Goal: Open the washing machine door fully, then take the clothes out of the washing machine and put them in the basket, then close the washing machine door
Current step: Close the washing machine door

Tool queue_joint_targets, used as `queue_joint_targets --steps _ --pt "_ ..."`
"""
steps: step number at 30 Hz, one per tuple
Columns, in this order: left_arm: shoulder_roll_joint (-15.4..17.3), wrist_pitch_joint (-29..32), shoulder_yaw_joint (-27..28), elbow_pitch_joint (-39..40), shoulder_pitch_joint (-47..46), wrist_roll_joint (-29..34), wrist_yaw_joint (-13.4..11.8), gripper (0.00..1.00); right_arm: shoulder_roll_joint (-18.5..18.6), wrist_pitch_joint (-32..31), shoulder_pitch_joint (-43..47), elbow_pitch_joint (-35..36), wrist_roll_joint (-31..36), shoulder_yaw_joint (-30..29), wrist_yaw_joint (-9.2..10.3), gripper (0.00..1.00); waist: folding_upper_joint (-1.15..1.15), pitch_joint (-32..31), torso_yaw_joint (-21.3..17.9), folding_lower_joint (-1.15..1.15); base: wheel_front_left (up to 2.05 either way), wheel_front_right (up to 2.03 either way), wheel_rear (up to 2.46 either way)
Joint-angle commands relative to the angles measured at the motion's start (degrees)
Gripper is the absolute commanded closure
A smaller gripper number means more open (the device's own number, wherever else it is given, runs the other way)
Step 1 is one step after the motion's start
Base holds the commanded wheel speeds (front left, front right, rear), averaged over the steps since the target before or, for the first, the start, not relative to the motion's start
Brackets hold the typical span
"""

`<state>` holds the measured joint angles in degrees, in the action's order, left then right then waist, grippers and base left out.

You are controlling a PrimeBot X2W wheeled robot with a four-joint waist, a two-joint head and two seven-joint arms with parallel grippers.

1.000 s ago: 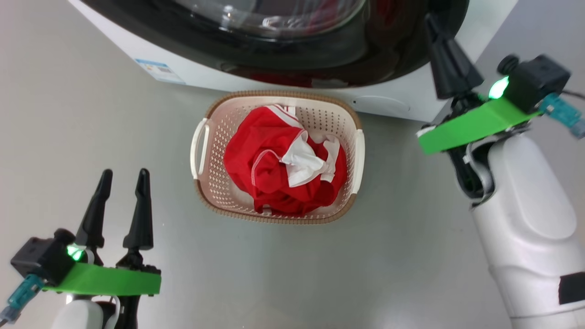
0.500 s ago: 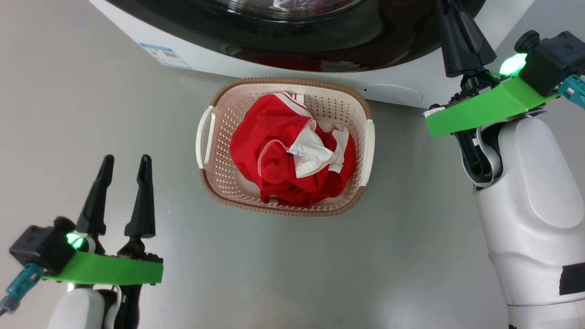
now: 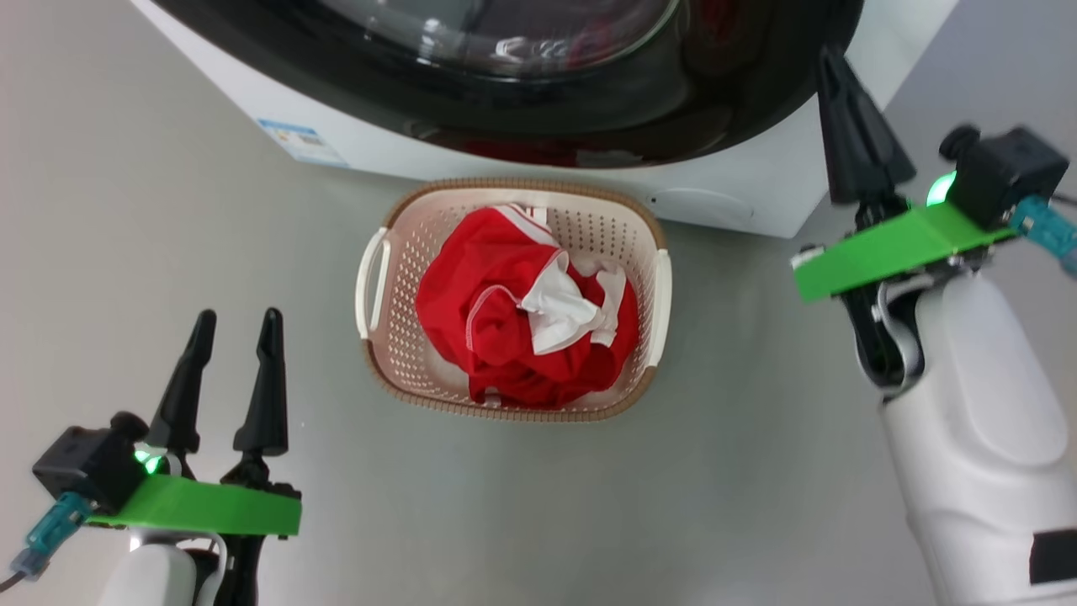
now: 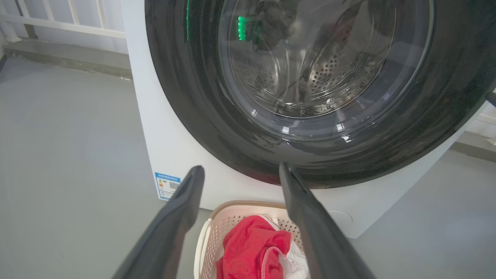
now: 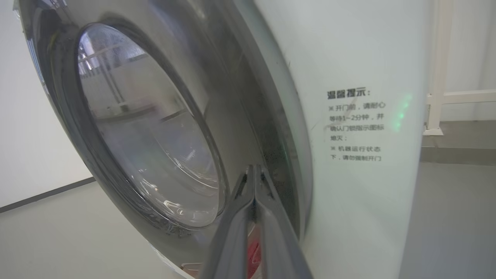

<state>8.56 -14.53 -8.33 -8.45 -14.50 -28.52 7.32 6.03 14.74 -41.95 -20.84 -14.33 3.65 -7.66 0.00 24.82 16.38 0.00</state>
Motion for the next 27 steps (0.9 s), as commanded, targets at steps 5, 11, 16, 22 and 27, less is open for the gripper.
queue_joint_targets --steps 5,11,16,22,27 --pt "2.5 -0.5 2.4 -1.0 2.1 -0.5 0.2 0.0 -0.6 0.3 6.5 0.3 -1.6 1.8 0.17 0.0 0.0 -4.5 -2.5 0.0 0.0 0.0 0.0" --pt "3.0 -0.5 3.3 -3.1 4.2 0.0 0.2 0.0 -0.8 0.3 13.3 1.3 -2.4 2.2 0.17 0.0 0.0 -8.4 -4.6 0.0 0.0 0.0 0.0" --pt "3.8 -0.5 4.4 -3.8 6.2 0.2 0.2 0.0 -0.9 0.3 19.1 2.3 -2.8 2.6 0.17 0.0 0.0 -11.5 -7.3 0.0 0.0 0.0 0.0" --pt "4.1 -0.5 5.6 -4.1 7.7 0.5 0.2 0.0 -0.5 0.3 22.9 2.8 -3.1 3.0 0.17 0.0 0.0 -13.6 -9.6 0.0 0.0 0.0 0.0" --pt "4.4 -0.5 6.6 -4.7 9.1 0.9 0.2 0.0 -0.1 0.3 26.2 3.4 -3.5 3.0 0.17 0.0 0.0 -15.6 -11.5 0.0 0.0 0.0 0.0"
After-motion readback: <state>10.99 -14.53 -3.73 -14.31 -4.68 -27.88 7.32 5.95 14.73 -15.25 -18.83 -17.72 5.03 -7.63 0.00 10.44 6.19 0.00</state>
